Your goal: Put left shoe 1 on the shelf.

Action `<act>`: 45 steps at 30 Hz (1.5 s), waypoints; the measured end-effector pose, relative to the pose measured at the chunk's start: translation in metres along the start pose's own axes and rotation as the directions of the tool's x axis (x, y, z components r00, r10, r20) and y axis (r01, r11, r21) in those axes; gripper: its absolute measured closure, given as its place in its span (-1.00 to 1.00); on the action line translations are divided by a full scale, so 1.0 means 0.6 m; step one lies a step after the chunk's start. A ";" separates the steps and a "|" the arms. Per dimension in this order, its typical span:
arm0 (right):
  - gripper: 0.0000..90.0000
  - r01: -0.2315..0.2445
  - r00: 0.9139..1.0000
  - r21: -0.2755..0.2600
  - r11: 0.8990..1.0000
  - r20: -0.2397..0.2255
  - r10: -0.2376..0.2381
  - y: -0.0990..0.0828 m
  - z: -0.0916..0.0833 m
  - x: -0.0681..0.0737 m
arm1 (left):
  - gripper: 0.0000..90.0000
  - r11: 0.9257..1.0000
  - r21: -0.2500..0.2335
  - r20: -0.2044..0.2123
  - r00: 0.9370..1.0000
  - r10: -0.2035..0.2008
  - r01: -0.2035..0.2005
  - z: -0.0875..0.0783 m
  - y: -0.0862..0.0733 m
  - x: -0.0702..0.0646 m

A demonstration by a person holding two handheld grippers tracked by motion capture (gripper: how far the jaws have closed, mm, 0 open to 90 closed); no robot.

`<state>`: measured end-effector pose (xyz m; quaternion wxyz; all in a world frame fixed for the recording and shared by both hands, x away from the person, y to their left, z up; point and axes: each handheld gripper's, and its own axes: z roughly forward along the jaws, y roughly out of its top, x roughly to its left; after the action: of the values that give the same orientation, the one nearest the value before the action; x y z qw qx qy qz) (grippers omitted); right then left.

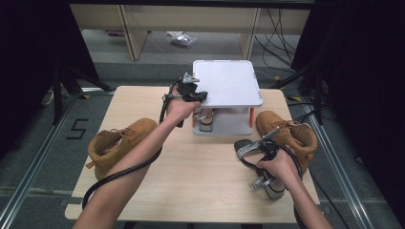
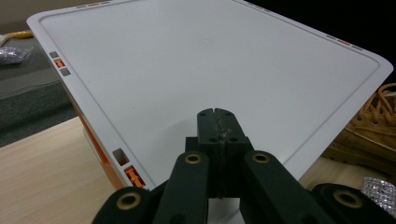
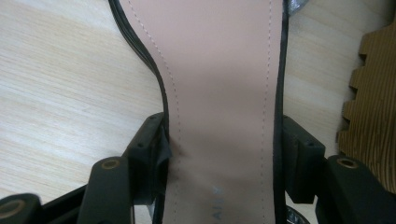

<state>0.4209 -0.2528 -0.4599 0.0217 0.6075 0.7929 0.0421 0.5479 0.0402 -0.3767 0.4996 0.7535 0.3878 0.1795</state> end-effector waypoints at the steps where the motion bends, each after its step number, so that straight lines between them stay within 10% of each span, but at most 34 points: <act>1: -0.04 -0.007 1.000 -0.002 1.000 -0.004 0.007 -0.001 -0.001 0.001 | 0.99 1.000 0.003 -0.004 1.000 -0.003 0.003 -0.001 0.000 -0.001; 9: -0.03 -0.015 0.997 -0.013 1.000 -0.072 0.014 0.000 -0.017 0.007 | 0.99 1.000 0.007 0.001 1.000 -0.003 0.003 -0.001 0.001 0.000; 27: -0.03 -0.034 0.998 -0.130 0.991 -0.058 0.027 0.015 -0.040 0.010 | 0.99 1.000 0.017 0.000 1.000 -0.010 0.010 -0.001 0.003 0.001; 45: -0.03 -0.165 0.984 -0.178 0.970 -0.102 0.148 0.067 -0.050 0.037 | 0.99 1.000 0.014 -0.003 1.000 -0.003 0.003 -0.001 0.002 0.000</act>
<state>0.4511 -0.2220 -0.4257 0.0399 0.6609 0.7353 0.1443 0.5480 0.0403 -0.3754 0.4938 0.7561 0.3912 0.1772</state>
